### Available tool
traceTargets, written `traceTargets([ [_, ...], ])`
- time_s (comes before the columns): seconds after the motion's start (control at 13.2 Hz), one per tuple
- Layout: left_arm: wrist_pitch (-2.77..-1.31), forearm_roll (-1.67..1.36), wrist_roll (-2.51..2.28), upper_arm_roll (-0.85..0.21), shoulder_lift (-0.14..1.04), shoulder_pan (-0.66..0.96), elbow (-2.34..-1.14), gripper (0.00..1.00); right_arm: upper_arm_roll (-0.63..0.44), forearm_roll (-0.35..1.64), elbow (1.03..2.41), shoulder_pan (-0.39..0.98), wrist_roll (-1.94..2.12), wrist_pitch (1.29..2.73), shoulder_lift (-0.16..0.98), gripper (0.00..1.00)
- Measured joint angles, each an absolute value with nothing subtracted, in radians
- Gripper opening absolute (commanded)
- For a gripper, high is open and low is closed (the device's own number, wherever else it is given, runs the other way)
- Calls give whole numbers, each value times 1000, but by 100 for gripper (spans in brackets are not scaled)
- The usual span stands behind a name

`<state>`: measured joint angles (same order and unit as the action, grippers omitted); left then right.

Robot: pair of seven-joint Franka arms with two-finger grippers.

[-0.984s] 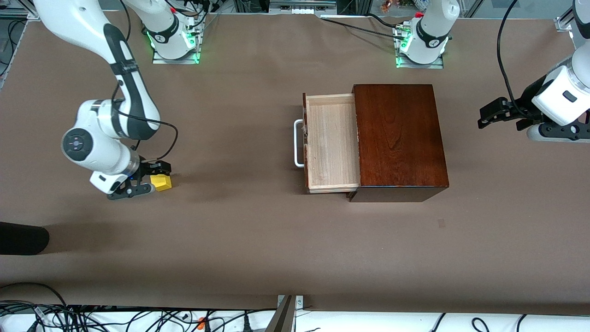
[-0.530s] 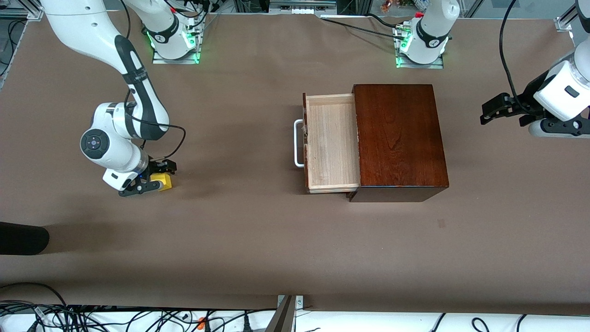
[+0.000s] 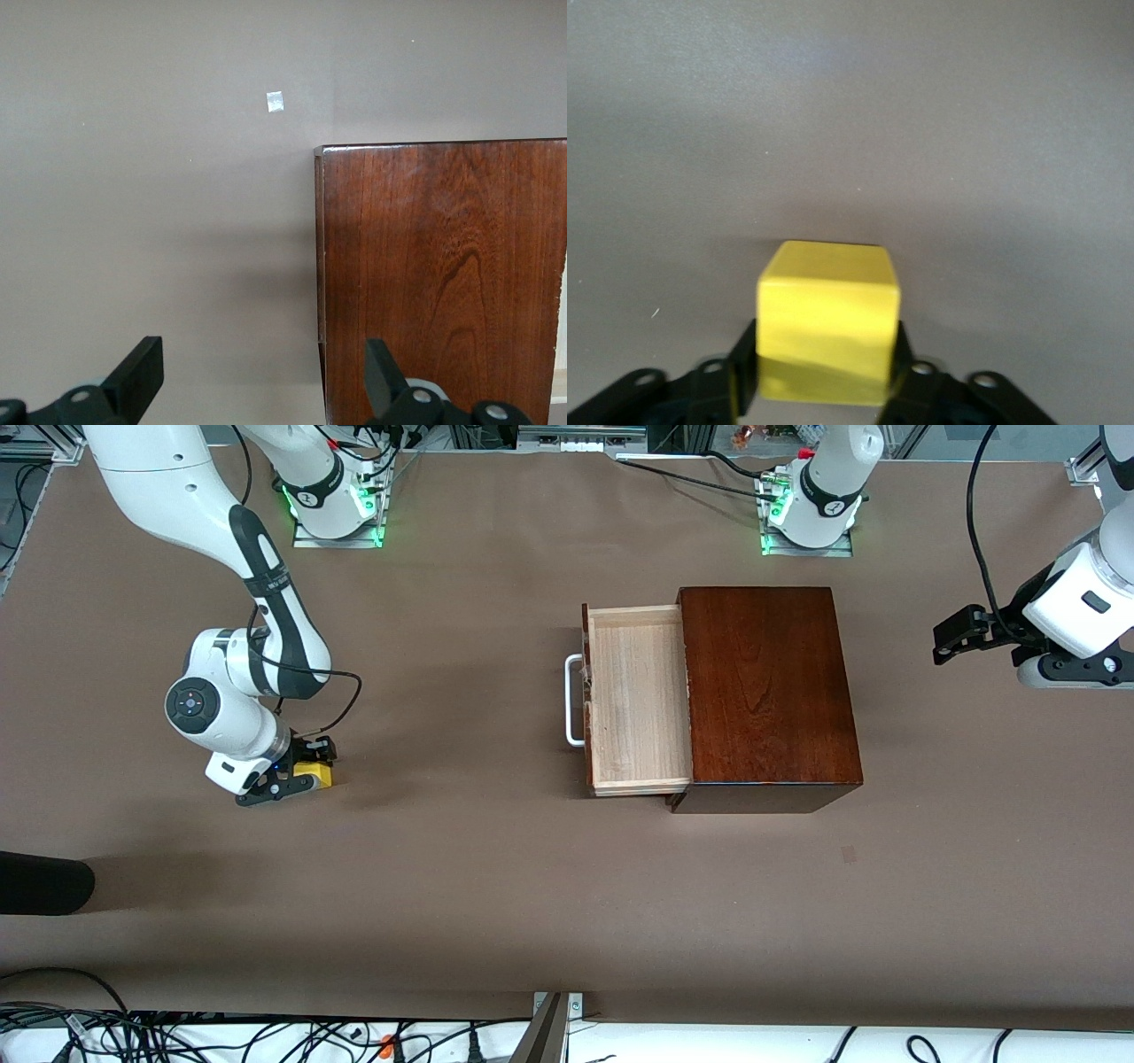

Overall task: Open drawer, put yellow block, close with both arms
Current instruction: 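Grasp the yellow cube with the right gripper, then carry the yellow cube into the open drawer with the right gripper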

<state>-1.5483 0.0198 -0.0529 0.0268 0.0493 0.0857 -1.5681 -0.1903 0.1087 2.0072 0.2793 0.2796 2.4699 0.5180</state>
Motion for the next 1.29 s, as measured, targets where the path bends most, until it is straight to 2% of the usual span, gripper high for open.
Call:
traceTargets([
  [0.08,-1548,20,-53,27,49,87,-1563,100,-190,109,2007,279,287,2471,518,7],
  [0.15,-1548,20,-53,27,49,89,-1560,100,-190,109,2007,279,290,2472,518,5],
  [0.38,-1548,21,-53,27,51,89,-1558,100,-182,109,1987,280,297,2469,510,5],
  [0.53,-1549,21,-53,28,53,89,-1558,100,-167,109,1946,281,300,2411,493,5],
  [0.91,-1552,22,-53,28,71,87,-1533,100,-63,173,1685,288,306,2078,449,5],
  [1.14,-1552,22,-53,29,83,87,-1521,100,11,176,1579,341,314,2053,451,5],
  [1.29,-1552,22,-53,29,85,87,-1519,100,24,127,1524,446,319,2053,459,5],
])
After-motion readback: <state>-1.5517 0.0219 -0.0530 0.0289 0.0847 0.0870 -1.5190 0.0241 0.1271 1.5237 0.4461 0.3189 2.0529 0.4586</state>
